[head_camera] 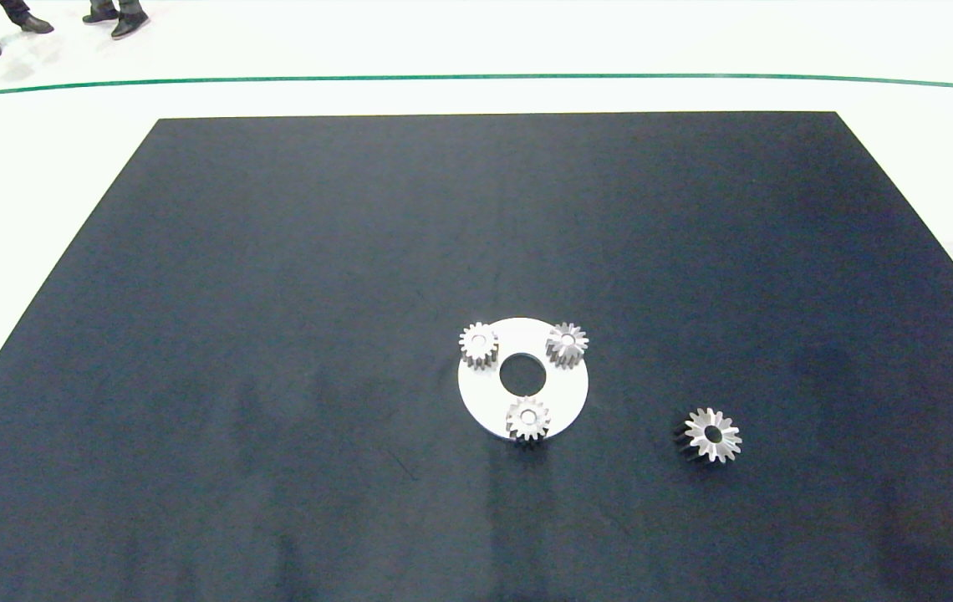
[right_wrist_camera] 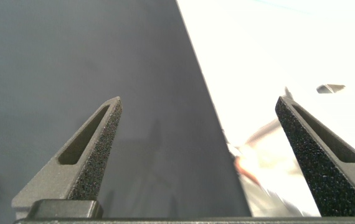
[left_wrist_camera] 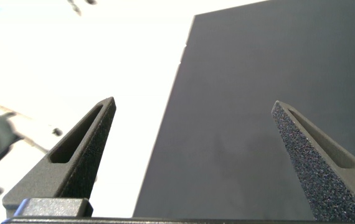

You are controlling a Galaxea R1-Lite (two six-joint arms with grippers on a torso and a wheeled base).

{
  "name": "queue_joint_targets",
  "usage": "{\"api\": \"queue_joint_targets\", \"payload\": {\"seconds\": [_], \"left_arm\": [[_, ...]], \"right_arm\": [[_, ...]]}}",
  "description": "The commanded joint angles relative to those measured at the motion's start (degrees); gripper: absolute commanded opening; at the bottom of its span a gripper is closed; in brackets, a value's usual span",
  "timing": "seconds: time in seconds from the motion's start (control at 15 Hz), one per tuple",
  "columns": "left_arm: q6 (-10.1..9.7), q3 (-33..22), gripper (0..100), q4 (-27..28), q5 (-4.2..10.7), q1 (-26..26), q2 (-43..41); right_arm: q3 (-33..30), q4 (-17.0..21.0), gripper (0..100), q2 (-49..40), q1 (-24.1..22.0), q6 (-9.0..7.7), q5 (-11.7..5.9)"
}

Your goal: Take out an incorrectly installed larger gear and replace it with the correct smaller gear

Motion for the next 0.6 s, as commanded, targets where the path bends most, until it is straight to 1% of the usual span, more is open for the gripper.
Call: {"api": "queue_joint_targets", "payload": {"seconds": [0.07,0.13,0.2,0.27,0.33,0.4,0.47,0.53,0.6], "left_arm": [[-1.64,10.3,100,2.9,-0.01,8.1,-18.5],[-5.69,11.0,100,4.3,-0.19,9.6,-20.4],[-7.62,12.3,100,6.3,-0.27,9.7,-21.3],[-8.23,14.6,100,6.1,-0.54,9.7,-21.3],[-8.76,15.8,100,5.1,-1.59,9.7,-21.3],[-9.03,16.9,100,4.9,-5.28,9.8,-21.3],[-9.64,18.5,100,4.8,-10.82,9.8,-21.3],[-11.22,20.5,100,4.8,-15.22,9.7,-21.3],[-13.07,23.7,100,4.1,-18.29,9.7,-21.3]], "right_arm": [[15.1,-0.1,100,-20.5,-8.7,0.54,-3.72],[17.6,0.0,100,-25.2,-8.7,0.36,-3.99],[19.9,0.6,100,-29.1,-8.6,0.36,-3.99],[22.6,0.6,100,-31.3,-7.1,0.54,-4.60],[24.5,1.6,100,-34.1,-4.7,0.54,-5.31],[25.7,3.2,100,-35.0,-4.8,1.24,-4.87],[25.7,5.0,100,-35.0,-4.8,2.82,-4.34],[25.7,6.9,100,-35.0,-4.8,3.70,-3.72],[25.7,9.3,100,-35.0,-4.8,4.58,-2.84]]}}
